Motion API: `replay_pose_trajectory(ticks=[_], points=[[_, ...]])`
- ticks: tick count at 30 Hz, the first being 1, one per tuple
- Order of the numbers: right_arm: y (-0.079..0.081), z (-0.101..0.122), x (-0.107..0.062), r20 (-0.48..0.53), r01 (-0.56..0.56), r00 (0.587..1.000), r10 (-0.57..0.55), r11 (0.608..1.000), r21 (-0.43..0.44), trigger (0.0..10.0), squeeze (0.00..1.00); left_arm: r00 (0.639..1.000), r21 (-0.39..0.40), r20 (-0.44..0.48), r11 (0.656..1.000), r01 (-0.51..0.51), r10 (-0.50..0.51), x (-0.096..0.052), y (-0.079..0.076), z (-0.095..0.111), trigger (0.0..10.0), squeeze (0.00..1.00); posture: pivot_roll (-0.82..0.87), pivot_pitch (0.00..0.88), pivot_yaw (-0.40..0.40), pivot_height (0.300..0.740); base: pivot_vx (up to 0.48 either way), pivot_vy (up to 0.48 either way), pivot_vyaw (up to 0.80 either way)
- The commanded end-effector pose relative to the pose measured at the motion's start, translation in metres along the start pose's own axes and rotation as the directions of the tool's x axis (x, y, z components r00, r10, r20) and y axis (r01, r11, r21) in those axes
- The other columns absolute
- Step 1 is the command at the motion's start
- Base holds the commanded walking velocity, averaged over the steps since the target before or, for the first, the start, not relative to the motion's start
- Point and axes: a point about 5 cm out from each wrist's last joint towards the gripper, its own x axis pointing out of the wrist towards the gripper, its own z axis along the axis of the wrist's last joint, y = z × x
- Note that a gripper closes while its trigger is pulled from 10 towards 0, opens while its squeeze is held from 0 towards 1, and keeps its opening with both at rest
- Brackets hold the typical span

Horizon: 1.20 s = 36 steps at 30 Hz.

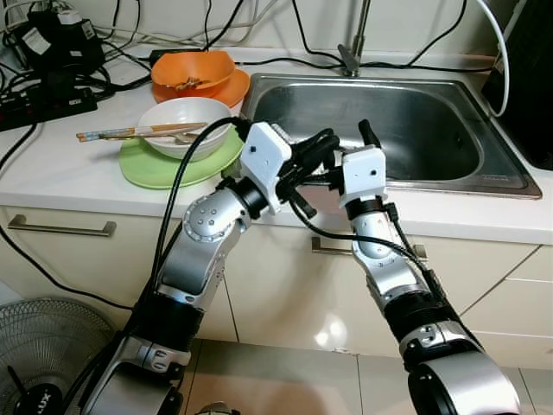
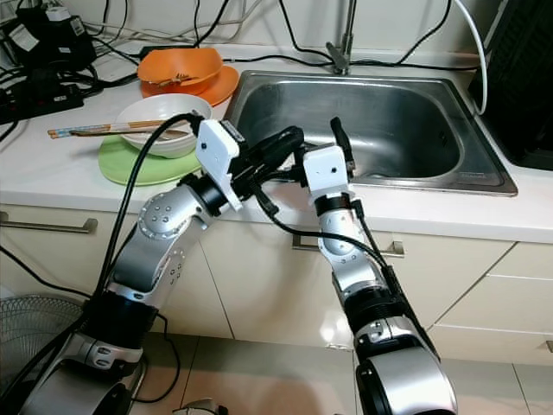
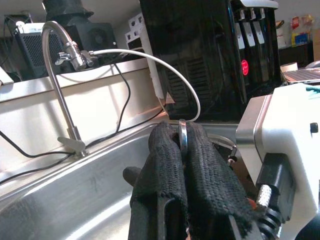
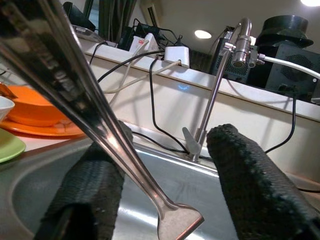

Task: Kitchen organization

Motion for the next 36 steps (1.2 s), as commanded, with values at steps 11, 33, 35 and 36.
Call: replay_pose_trajectory(ticks=[11, 33, 35, 36], points=[[0.0017, 0.0044, 0.0007, 0.024, -0.011, 1.000, 0.010, 1.000, 0.029, 0.0, 0.00, 1.000, 0.004, 0.011, 1.000, -0.026, 0.026, -0.0002, 0.0042, 0.0036, 10.0, 0.00, 0.13, 0.000, 0.056, 0.740, 0.000, 0.000, 0.00], [0.0030, 0.0030, -0.0017, 0.020, -0.017, 1.000, 0.017, 0.999, 0.038, 0.0, 0.00, 0.999, 0.018, 0.000, 0.999, -0.039, 0.039, -0.0015, 0.0055, 0.0007, 10.0, 0.00, 0.13, 0.000, 0.059, 0.740, 0.000, 0.000, 0.00], [0.0030, 0.0029, -0.0019, 0.019, -0.018, 1.000, 0.017, 0.999, 0.038, 0.0, 0.00, 0.999, 0.020, -0.002, 0.999, -0.044, 0.044, -0.0016, 0.0061, 0.0005, 10.0, 0.00, 0.13, 0.000, 0.059, 0.740, 0.000, 0.000, 0.00], [0.0030, 0.0026, -0.0021, 0.018, -0.018, 1.000, 0.018, 0.999, 0.038, 0.0, 0.00, 0.999, 0.017, -0.003, 0.999, -0.049, 0.049, -0.0015, 0.0067, 0.0005, 10.0, 0.00, 0.13, 0.000, 0.059, 0.740, 0.000, 0.000, 0.00]])
